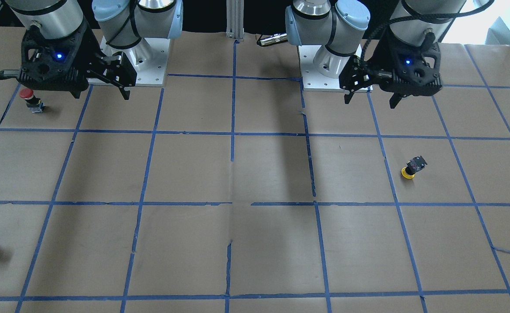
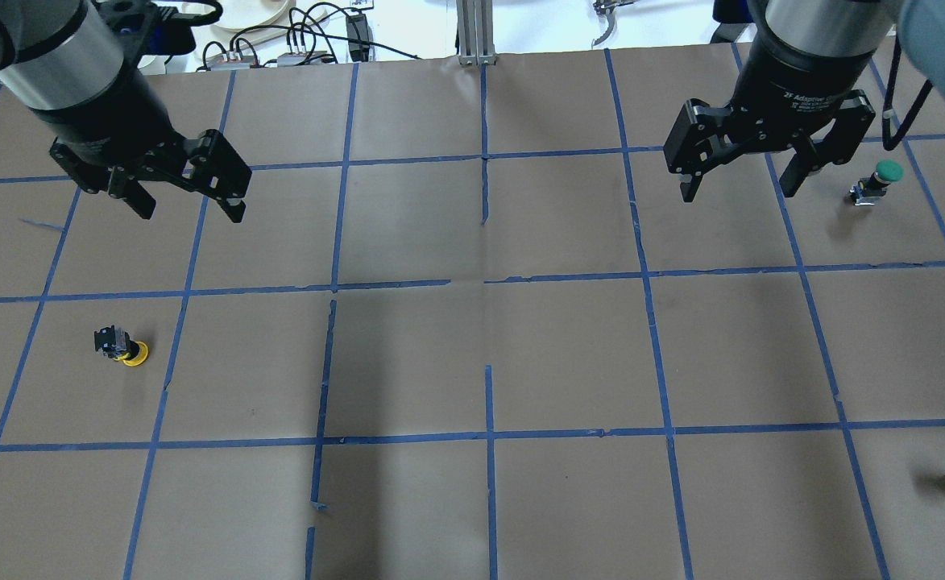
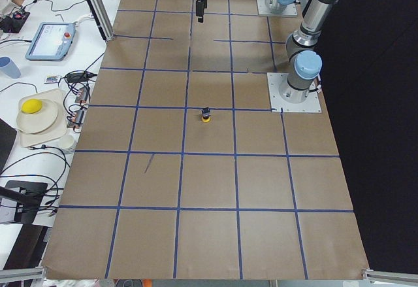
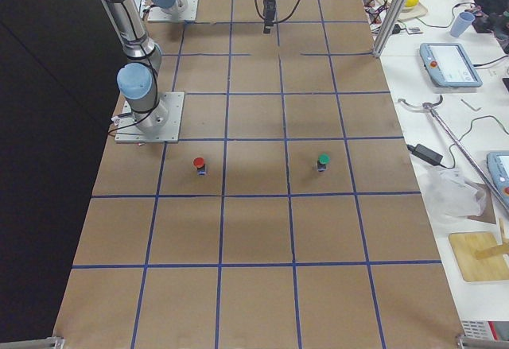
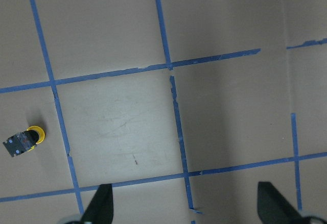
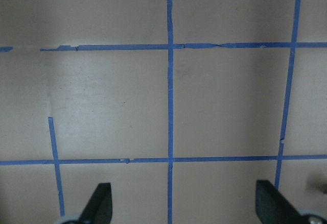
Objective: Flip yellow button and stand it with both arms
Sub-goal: 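Move the left gripper down toward the yellow-capped button lying on the table, then close the left gripper on the base of the yellow button, then lift the yellow button with the left gripper and carry it toward the right gripper, then hold the yellow button out with the left gripper while the right gripper approaches its cap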
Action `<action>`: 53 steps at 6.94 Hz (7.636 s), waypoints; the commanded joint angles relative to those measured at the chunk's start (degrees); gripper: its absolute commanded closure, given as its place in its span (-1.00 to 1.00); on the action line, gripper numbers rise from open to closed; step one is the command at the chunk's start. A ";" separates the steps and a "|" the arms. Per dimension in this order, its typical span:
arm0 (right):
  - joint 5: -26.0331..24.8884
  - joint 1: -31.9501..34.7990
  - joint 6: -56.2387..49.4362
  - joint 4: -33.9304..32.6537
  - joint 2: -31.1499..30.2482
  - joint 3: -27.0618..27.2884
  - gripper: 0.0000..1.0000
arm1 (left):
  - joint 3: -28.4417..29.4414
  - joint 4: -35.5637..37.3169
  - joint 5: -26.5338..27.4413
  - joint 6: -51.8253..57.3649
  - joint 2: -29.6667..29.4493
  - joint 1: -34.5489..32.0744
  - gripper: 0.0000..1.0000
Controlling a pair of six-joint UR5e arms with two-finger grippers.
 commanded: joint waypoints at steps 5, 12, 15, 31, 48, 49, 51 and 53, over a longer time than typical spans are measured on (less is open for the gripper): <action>-0.22 -0.29 0.62 -0.30 -0.03 1.24 -1.00 | -20.01 25.68 4.98 31.95 -9.10 25.23 -1.00; -0.22 -0.64 0.62 -1.18 -0.12 1.07 -1.00 | -25.28 38.10 5.17 31.22 -17.22 26.91 -0.58; -0.31 -0.55 0.62 -1.00 -0.29 1.07 -1.00 | -25.29 37.23 5.26 30.52 -16.08 27.00 0.66; 24.51 -12.99 12.04 4.15 -0.29 1.07 -1.00 | -28.07 28.79 -88.78 5.38 -18.53 -3.07 0.93; 52.34 -9.08 33.31 3.57 -0.21 6.69 -0.41 | -25.73 34.50 -110.93 6.52 -20.12 -12.38 0.87; 52.34 -9.08 33.40 3.74 -0.21 6.69 -0.22 | -25.81 34.50 -110.93 6.52 -20.12 -12.47 0.87; 52.34 -9.43 33.66 4.27 -0.29 6.87 0.40 | -25.99 34.50 -110.93 6.52 -20.12 -12.38 0.87; 52.43 -9.43 34.63 4.09 -0.29 6.61 0.53 | -26.08 34.50 -110.93 6.52 -20.03 -12.38 -0.34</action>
